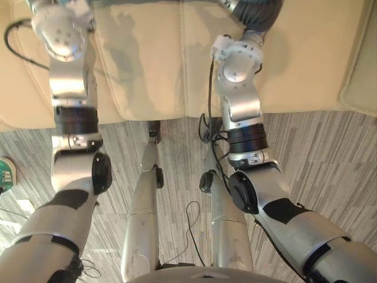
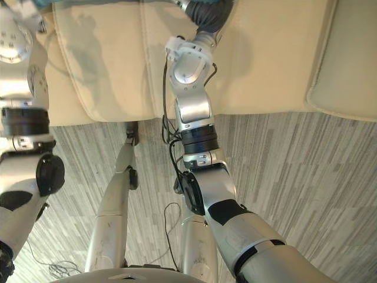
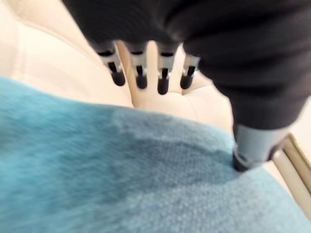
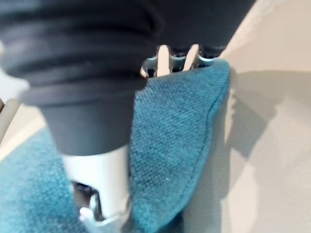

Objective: Pick up cushions and gather them together orderly.

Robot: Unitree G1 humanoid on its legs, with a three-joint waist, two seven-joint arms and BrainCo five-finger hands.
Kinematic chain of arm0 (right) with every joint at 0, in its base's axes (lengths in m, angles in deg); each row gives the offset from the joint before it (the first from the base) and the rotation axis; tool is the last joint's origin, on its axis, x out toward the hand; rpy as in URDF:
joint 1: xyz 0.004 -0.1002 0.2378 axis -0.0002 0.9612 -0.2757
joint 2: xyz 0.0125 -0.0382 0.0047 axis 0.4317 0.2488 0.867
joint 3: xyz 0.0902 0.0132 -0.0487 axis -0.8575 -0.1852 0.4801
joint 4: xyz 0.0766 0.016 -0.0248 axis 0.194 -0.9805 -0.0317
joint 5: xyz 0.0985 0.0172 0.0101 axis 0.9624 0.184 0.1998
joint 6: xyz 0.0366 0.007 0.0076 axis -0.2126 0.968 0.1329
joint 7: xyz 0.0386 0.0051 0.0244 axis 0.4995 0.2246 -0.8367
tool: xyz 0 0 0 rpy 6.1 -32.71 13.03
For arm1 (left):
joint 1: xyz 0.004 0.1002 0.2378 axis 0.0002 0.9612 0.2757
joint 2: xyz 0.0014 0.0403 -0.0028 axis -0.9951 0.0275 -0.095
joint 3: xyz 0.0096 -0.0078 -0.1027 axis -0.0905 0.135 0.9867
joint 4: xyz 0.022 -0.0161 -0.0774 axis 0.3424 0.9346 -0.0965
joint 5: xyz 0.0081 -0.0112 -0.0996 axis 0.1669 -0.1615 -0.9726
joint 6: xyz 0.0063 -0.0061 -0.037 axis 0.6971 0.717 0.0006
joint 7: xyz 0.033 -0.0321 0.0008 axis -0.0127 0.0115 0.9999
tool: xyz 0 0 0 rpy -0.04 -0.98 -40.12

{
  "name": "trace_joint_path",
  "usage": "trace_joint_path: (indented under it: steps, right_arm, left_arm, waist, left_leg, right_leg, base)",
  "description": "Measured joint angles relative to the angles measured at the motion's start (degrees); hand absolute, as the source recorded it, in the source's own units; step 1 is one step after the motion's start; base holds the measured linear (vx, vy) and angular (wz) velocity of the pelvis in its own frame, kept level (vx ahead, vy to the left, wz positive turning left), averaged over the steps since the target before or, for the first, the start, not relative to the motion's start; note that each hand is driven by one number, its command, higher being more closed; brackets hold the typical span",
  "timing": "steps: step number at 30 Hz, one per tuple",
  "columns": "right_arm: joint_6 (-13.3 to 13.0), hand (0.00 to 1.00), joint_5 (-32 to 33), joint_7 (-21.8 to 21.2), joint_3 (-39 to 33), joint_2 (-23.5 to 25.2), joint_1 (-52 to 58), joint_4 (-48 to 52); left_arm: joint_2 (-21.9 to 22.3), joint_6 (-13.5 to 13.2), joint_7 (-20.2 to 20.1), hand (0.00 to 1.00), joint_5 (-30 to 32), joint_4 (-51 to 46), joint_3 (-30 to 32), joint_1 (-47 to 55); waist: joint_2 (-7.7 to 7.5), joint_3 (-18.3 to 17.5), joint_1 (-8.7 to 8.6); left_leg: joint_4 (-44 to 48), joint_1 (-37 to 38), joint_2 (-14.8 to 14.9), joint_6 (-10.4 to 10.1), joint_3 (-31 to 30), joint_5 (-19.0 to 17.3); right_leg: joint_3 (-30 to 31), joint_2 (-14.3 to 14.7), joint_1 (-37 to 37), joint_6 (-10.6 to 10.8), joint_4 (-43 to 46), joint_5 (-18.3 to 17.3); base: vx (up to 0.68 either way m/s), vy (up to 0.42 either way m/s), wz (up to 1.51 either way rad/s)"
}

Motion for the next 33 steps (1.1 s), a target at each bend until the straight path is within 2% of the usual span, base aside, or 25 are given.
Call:
trace_joint_path:
  steps: [6,10,13,17,22,24,27,30,32,33]
  right_arm:
    - [-0.28,0.00,0.40,-2.48,1.46,-0.64,6.23,1.24]
    - [-0.26,0.00,1.58,-2.67,1.29,-1.53,8.89,1.64]
    - [-0.15,0.00,3.28,-2.63,0.68,-3.33,9.82,5.60]
    - [-0.23,0.00,4.73,-2.67,-0.05,-7.05,10.68,9.91]
    - [-0.79,0.00,5.00,-3.05,-1.56,-11.52,17.41,17.17]
    - [-0.83,0.00,5.13,-4.51,-1.58,-13.22,22.11,21.55]
    - [-1.13,0.00,5.09,-7.26,-1.72,-15.53,31.81,28.27]
    - [-2.92,0.00,5.14,-11.36,-2.97,-16.24,42.54,32.49]
    - [-3.95,0.00,5.22,-14.24,-2.94,-16.02,48.02,32.40]
    - [-4.44,0.00,5.75,-16.43,-2.67,-15.30,51.85,32.10]
  left_arm:
    - [1.70,-0.07,0.02,0.00,-1.24,-2.16,0.61,7.94]
    - [2.24,-0.06,0.02,0.00,-2.83,-3.18,0.80,12.39]
    - [3.21,-0.32,0.10,0.00,-4.34,-4.45,3.55,13.85]
    - [3.37,-0.76,0.01,0.00,-5.18,-4.62,3.95,15.83]
    - [1.71,-2.53,-1.18,0.00,-5.58,-10.71,4.02,21.94]
    - [0.77,-2.90,-1.89,0.00,-5.58,-13.94,4.63,25.32]
    - [0.21,-4.24,-4.16,0.00,-6.85,-19.09,4.98,33.88]
    - [0.66,-6.00,-7.72,0.00,-7.59,-20.11,7.13,43.07]
    - [2.39,-6.01,-9.71,0.00,-8.27,-19.93,8.54,49.39]
    - [4.76,-6.00,-11.05,0.00,-8.95,-19.66,9.05,53.97]
  waist:
    - [-0.02,0.01,0.12]
    - [-0.04,0.02,0.03]
    - [-0.04,0.03,0.16]
    - [-0.05,0.04,0.04]
    - [-0.13,0.16,0.00]
    - [-0.16,0.50,0.08]
    - [-0.13,1.26,-0.01]
    - [-0.15,1.20,-0.42]
    - [-0.26,1.13,-0.39]
    - [-0.24,1.08,-0.36]
  left_leg:
    - [2.47,0.28,1.13,-0.15,0.38,-1.30]
    - [2.96,1.05,1.42,-0.22,0.90,-1.54]
    - [4.76,1.13,1.95,-0.36,0.94,-2.38]
    - [5.13,3.94,2.00,-0.26,1.17,-2.58]
    - [5.22,8.48,1.89,0.00,1.21,-2.83]
    - [4.63,10.81,1.80,-0.01,1.22,-2.82]
    - [3.07,16.75,1.31,-0.02,0.87,-2.83]
    - [1.37,22.95,0.47,-0.03,-0.13,-3.14]
    - [1.33,25.94,0.03,0.13,-0.36,-3.82]
    - [1.35,28.07,-0.26,0.26,-0.34,-4.29]
  right_leg:
    - [0.47,0.87,1.22,0.01,0.00,-0.02]
    - [0.91,1.11,1.91,0.01,0.02,-0.01]
    - [1.03,1.43,2.41,0.02,0.79,-0.03]
    - [1.29,1.25,4.29,-0.04,3.00,-1.13]
    - [1.17,0.49,6.60,-0.20,8.13,-4.81]
    - [1.09,0.33,8.44,-0.49,8.89,-5.38]
    - [0.63,-0.62,12.03,-0.57,13.07,-8.64]
    - [-0.31,-1.93,16.10,-0.30,17.28,-12.68]
    - [-0.54,-2.68,18.27,-0.07,19.50,-14.55]
    - [-0.68,-3.09,20.00,0.11,20.32,-15.66]
  base:
    - [-0.03,0.021,-0.08]
    - [-0.04,0.031,-0.07]
    - [-0.04,0.028,-0.07]
    - [-0.06,0.025,-0.03]
    - [-0.07,0.008,0.03]
    - [-0.03,-0.009,0.05]
    - [0.03,-0.007,0.14]
    - [0.11,-0.005,0.26]
    - [0.12,-0.001,0.16]
    - [0.12,-0.001,0.08]
